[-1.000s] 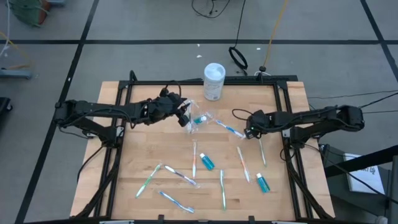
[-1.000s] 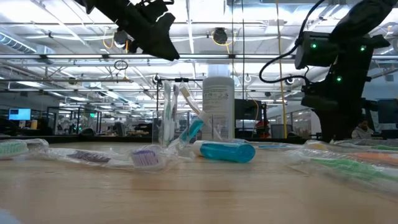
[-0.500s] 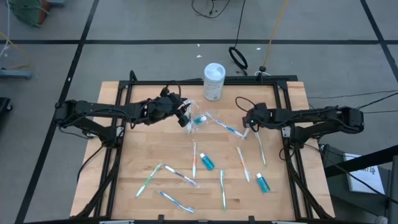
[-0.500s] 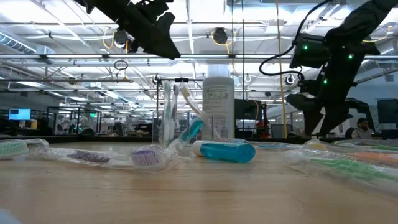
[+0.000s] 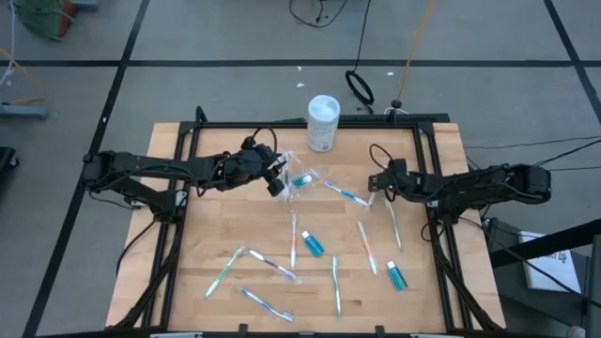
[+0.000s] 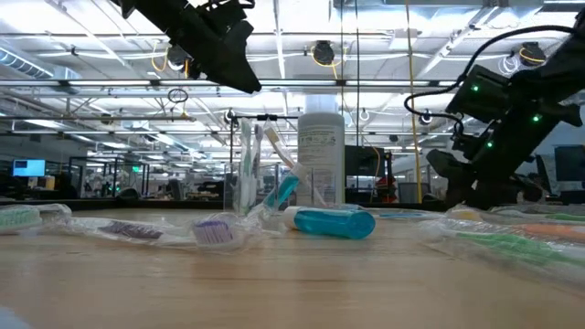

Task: Pick & Place toothbrushing station
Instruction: Put the orange toothbrush into the transparent organizer, then put the blue toothbrush into the transparent organizer

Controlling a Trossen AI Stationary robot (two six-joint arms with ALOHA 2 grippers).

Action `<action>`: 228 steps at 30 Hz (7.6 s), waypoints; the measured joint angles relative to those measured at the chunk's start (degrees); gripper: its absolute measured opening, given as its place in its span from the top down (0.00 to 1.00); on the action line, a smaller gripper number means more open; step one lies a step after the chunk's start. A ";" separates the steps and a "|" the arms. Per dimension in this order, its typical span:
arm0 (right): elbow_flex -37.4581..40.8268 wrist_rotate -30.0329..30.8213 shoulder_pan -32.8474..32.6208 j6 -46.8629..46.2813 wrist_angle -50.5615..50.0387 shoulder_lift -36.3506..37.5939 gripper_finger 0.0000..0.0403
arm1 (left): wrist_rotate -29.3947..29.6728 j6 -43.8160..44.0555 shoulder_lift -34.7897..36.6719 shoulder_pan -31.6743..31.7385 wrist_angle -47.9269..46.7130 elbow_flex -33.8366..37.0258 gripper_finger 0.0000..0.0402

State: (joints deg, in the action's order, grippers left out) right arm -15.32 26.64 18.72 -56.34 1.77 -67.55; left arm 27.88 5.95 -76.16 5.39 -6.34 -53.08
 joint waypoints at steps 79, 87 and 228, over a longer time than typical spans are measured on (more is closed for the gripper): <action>1.93 -4.61 5.18 30.84 55.45 -22.08 0.98 | -9.29 -13.70 -0.01 -2.05 8.73 0.00 0.68; -3.65 -13.32 3.29 37.33 86.45 -22.04 1.00 | -7.98 -18.73 -0.02 -2.05 10.08 0.00 0.68; -24.70 -2.89 -21.84 40.57 -15.24 -1.18 0.67 | -18.94 -3.00 -19.13 -41.15 9.77 0.15 0.98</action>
State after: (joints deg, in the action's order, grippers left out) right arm -40.02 23.75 -3.12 -15.77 -13.47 -68.73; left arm 8.94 2.95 -95.29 -35.77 3.43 -52.93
